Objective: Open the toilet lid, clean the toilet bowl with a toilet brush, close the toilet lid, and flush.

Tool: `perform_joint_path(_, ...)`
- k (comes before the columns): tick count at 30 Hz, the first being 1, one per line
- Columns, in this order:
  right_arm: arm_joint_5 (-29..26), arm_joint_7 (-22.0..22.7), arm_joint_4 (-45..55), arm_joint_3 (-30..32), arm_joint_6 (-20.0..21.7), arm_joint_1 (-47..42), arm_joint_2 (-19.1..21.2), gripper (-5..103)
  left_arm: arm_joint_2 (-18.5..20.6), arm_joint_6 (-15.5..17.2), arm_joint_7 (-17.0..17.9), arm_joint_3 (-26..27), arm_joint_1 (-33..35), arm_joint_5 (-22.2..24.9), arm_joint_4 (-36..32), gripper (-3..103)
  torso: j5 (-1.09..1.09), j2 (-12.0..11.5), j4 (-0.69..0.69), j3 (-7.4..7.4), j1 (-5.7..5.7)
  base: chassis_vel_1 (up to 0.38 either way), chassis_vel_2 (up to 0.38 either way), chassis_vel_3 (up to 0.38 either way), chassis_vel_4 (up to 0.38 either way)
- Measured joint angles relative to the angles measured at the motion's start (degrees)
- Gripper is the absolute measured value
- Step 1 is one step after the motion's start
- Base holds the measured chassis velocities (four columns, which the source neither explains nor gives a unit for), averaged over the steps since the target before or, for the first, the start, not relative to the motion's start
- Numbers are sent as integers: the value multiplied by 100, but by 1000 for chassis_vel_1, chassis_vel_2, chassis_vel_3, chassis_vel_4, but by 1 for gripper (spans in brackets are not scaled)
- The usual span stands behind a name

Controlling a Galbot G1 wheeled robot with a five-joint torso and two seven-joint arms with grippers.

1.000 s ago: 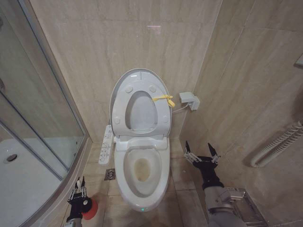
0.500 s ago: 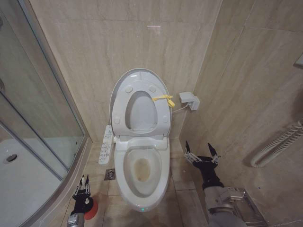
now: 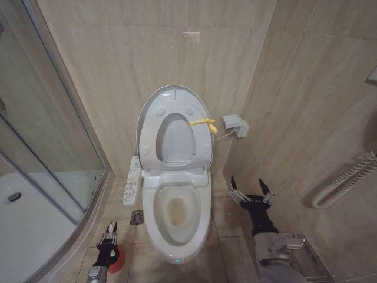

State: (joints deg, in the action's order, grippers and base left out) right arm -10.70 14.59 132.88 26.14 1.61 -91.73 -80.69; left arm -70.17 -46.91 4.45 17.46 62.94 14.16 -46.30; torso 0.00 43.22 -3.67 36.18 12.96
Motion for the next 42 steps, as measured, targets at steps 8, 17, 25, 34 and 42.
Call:
perform_joint_path(8,0,0,0,0,0,0,0,100,-30,12,10,-71,78,-21,-57,22,-1,0,0,0,0,0,0,0,0)
perform_joint_path(17,0,0,0,0,0,0,0,100,-3,19,29,-15,404,-183,-422,23,0,0,0,0,-1,0,0,0,0)
perform_joint_path(25,0,0,0,0,0,0,0,100,6,20,147,119,875,-360,-1044,77,0,0,0,0,-1,0,0,0,0)
perform_joint_path(34,0,0,0,0,0,0,0,100,2,16,210,158,967,-402,-1197,99,0,0,0,0,0,0,0,0,0)
perform_joint_path(42,0,-1,0,0,0,0,0,100,20,15,469,147,1110,-516,-1553,100,0,0,-1,0,0,0,0,0,0)
